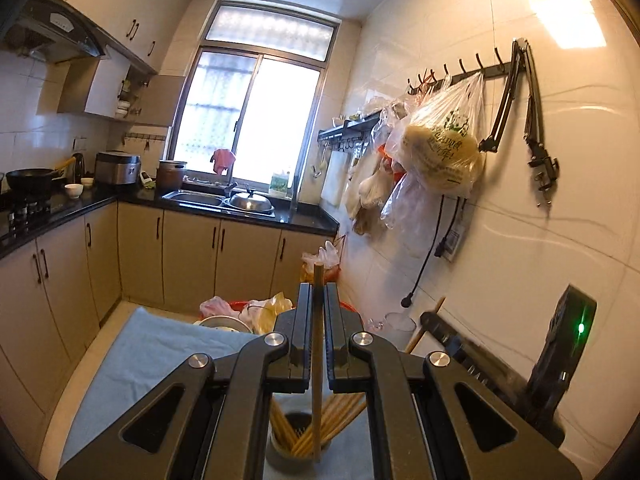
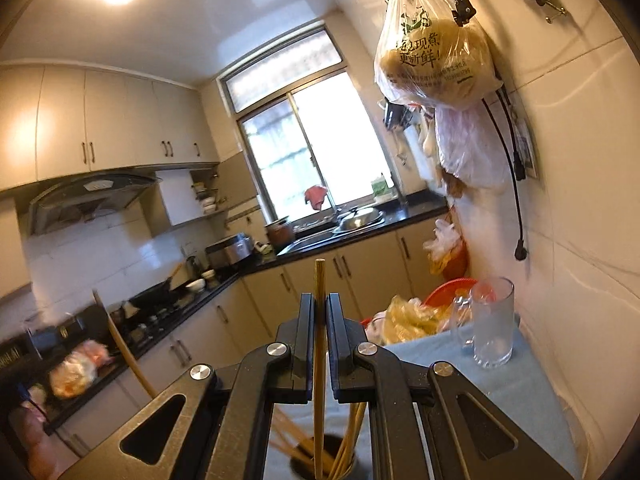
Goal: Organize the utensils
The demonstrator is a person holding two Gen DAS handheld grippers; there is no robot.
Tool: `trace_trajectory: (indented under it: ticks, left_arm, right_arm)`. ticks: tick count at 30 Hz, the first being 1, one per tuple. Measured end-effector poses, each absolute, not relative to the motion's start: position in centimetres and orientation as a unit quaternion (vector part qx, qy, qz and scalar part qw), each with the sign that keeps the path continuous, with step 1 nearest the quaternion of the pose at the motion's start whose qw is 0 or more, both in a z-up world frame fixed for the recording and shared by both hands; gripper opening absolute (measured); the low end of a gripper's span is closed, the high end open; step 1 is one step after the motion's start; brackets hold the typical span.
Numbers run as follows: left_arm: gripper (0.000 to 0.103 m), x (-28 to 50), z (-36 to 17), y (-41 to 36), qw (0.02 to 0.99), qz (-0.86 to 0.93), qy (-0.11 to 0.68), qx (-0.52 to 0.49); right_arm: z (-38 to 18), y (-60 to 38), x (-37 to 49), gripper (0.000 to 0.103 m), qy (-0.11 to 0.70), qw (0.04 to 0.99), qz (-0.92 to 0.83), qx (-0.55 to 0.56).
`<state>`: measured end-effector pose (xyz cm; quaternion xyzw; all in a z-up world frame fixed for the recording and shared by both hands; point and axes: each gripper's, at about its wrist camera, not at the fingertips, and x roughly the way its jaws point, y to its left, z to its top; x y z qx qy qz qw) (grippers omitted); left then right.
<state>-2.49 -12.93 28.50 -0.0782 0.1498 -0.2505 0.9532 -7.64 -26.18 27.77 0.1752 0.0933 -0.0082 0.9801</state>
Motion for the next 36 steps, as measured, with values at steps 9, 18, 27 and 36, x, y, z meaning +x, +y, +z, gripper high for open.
trace_trajectory:
  ticks: [9,18,27,36]
  left_arm:
    - [0.005,2.1,23.2,-16.0,0.95,-0.224,0.212,-0.049]
    - [0.006,1.2,22.5,-14.4,0.949,-0.213,0.222,-0.063]
    - [0.024,-2.7,24.5,-12.2,0.949,-0.214,0.215,-0.084]
    - [0.055,-9.4,26.7,-9.0,0.957,-0.203,0.185,-0.089]
  right_arm:
    - [23.3,-25.8,-4.8,0.007,0.149,0.974,-0.008,0.172]
    - [20.7,-26.1,-4.6,0.007,0.186,0.967,-0.005,0.175]
    - [22.2,-25.8,-6.9,0.041,0.171,0.971,-0.015,0.167]
    - [24.7,-25.4,-12.1,0.053,0.159,0.975,-0.024,0.155]
